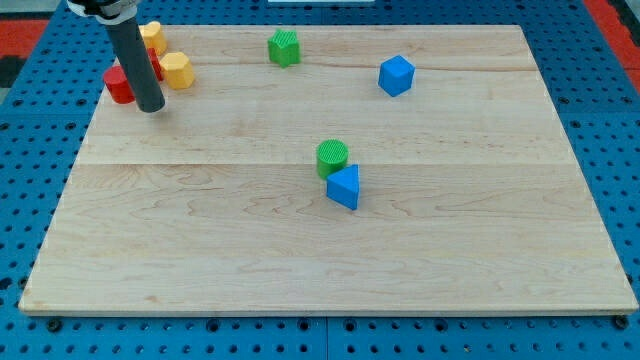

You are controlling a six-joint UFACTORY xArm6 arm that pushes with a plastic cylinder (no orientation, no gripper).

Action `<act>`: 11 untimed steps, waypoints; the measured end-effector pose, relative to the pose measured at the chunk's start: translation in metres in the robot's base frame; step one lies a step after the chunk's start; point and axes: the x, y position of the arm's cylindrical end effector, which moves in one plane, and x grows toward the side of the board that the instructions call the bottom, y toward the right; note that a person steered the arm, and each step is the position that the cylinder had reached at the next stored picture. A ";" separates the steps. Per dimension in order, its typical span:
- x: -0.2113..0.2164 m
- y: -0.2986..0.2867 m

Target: Move the blue cube and green star towards the center right

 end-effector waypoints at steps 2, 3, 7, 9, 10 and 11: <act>0.013 0.105; -0.023 0.166; -0.123 0.121; -0.125 0.179; -0.110 0.194; -0.068 0.234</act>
